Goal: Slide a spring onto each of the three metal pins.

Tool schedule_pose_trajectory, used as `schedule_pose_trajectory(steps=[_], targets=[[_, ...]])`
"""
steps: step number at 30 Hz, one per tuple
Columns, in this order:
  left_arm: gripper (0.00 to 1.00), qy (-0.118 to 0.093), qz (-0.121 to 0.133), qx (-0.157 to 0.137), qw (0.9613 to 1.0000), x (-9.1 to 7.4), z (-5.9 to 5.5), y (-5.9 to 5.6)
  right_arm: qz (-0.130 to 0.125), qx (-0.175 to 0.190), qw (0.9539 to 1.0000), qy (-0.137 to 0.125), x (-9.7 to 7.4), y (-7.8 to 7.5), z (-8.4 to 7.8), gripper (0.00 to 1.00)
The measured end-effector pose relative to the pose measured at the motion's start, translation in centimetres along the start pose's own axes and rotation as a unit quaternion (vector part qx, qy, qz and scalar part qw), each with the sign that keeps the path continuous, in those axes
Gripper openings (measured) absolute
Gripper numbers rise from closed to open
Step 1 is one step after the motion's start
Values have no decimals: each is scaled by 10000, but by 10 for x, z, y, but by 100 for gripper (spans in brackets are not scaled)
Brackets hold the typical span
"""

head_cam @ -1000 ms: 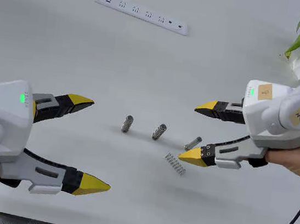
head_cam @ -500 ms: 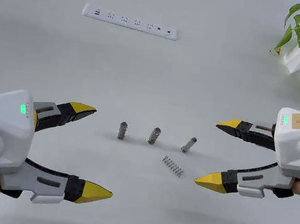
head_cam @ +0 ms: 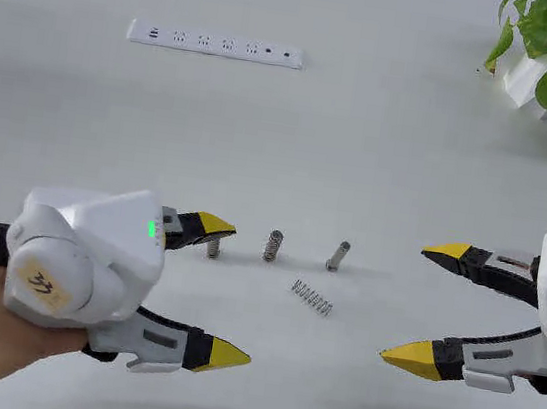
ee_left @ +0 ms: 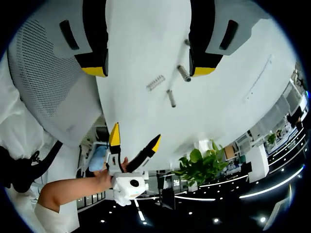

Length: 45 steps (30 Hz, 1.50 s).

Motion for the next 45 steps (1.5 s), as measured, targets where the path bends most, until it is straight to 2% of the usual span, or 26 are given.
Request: schedule_pose_trajectory(steps=[1, 2, 5, 8, 11, 14, 15, 19, 21, 23, 26, 31, 45], targets=[[62, 105, -27, 41, 9999, 6, 1, 1, -16, 24, 10000, -8, -1, 0, -2, 76], [58, 274, -63, 213, 9994, 14, 0, 2, -34, 67, 10000, -28, -2, 0, -5, 76], [51, 366, -183, 271, 9988, 34, 3, 2, -77, 159, 9998, -64, -5, 0, -12, 76], [46, 701, -215, 548, 9958, 50, 1, 4, -132, 249, 9995, -135, -8, 0, -18, 75], [42, 820, -194, 530, 9950, 64, 2, 6, -169, 326, 9992, -185, -10, 0, -23, 75], [41, 1079, -238, 620, 9919, 77, -1, 6, -199, 413, 9987, -208, -11, 0, -29, 75], [39, 1287, -253, 712, 9888, 81, -4, 7, -214, 441, 9986, -219, -12, 1, -32, 75], [38, 1496, -320, 671, 9860, 97, -9, 6, -264, 557, 9978, -258, -14, 1, -38, 74], [38, 1685, -314, 743, 9824, 103, -12, 7, -284, 610, 9973, -284, -15, 1, -41, 74], [37, 1712, -323, 743, 9819, 109, -12, 8, -306, 648, 9970, -298, -15, 1, -44, 74], [37, 1865, -376, 726, 9791, 117, -16, 7, -345, 704, 9964, -327, -16, 0, -47, 74], [36, 2060, -364, 608, 9760, 121, -22, 7, -370, 762, 9957, -371, -16, 2, -49, 73], [26, 2107, -197, -233, 9771, 117, -28, 2, -393, 786, 9952, -426, -13, 4, -51, 72]])
Point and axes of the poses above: the centre of the closed fingertips' face, and the gripper's own axes: x roughly forward along the fingers, y roughly to its left, z roughly out of its top, the point moved 8 cm from there along -x, roughly backward along the fingers, and after that the axes turned 5 degrees about x, right-handed, at the moved point
